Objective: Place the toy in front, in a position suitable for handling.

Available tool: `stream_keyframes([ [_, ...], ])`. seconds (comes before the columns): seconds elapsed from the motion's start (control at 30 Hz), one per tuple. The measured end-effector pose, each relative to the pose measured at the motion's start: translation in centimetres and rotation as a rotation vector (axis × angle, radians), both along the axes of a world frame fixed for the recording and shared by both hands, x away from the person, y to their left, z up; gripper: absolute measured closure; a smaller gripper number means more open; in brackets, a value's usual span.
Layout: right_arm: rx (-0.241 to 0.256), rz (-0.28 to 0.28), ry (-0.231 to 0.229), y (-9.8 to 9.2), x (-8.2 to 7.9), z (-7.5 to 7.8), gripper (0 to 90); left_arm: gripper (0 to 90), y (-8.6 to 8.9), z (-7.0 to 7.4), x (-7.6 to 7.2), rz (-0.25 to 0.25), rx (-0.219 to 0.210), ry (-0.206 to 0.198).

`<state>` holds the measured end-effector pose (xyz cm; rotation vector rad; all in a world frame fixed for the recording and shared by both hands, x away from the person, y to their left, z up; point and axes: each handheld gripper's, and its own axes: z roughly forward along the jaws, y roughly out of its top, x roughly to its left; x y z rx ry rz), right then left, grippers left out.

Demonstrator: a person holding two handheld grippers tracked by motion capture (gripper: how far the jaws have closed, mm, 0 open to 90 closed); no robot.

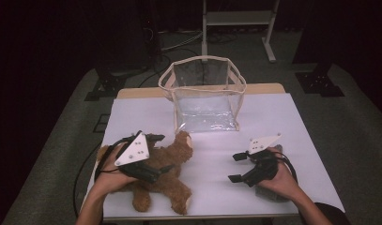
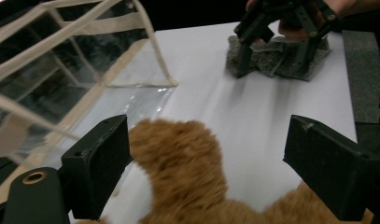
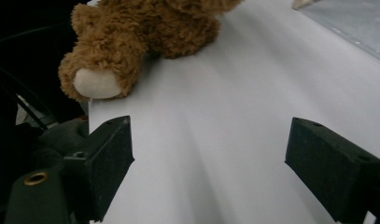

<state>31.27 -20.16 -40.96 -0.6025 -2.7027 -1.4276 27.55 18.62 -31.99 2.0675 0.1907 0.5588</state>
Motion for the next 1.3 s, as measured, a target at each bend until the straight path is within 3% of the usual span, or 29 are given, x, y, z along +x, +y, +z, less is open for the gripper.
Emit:
stream_keyframes([
  [0.17, -0.006, 0.062, -0.007, 2.4, -0.4, 0.4, 13.7, 14.7, 2.4, 0.2, 0.5, 0.020, -0.023, -0.020],
  [0.37, -0.015, 0.153, -0.014, 5.6, -1.0, 0.8, 13.7, 19.1, 4.1, -0.6, 1.8, 0.030, -0.027, -0.013],
  [0.6, -0.015, 0.242, -0.005, 8.9, -1.4, 0.7, 13.7, 21.5, 5.1, -2.2, 3.9, 0.076, -0.031, 0.045],
  [0.8, -0.012, 0.301, 0.009, 11.0, -1.8, 0.4, 13.7, 24.5, 5.3, -3.1, 5.0, 0.108, 0.017, 0.090],
  [0.83, -0.013, 0.308, 0.008, 11.3, -1.9, 0.3, 13.7, 26.9, 5.3, -3.2, 5.1, 0.103, 0.019, 0.100],
  [0.87, -0.018, 0.326, 0.012, 12.0, -2.0, 0.1, 13.7, 35.8, 5.4, -3.2, 5.2, 0.081, 0.014, 0.099],
  [1.0, -0.026, 0.338, 0.025, 13.0, -1.9, -0.6, 13.7, 57.0, 5.1, -3.2, 5.2, 0.068, 0.048, 0.086],
  [1.07, -0.027, 0.343, 0.035, 13.5, -1.8, -1.0, 14.1, 64.0, 5.1, -3.3, 5.3, 0.077, 0.045, 0.091],
  [1.13, -0.028, 0.352, 0.050, 14.0, -1.8, -1.5, 14.2, 68.2, 5.1, -3.3, 5.4, 0.077, 0.045, 0.101],
  [1.23, -0.073, 0.370, 0.049, 15.0, -2.1, -2.4, 15.1, 70.5, 5.0, -3.2, 5.4, 0.073, 0.058, 0.099],
  [1.3, -0.083, 0.375, 0.053, 15.4, -2.2, -2.6, 20.3, 71.2, 5.0, -3.2, 5.4, 0.071, 0.059, 0.094],
])
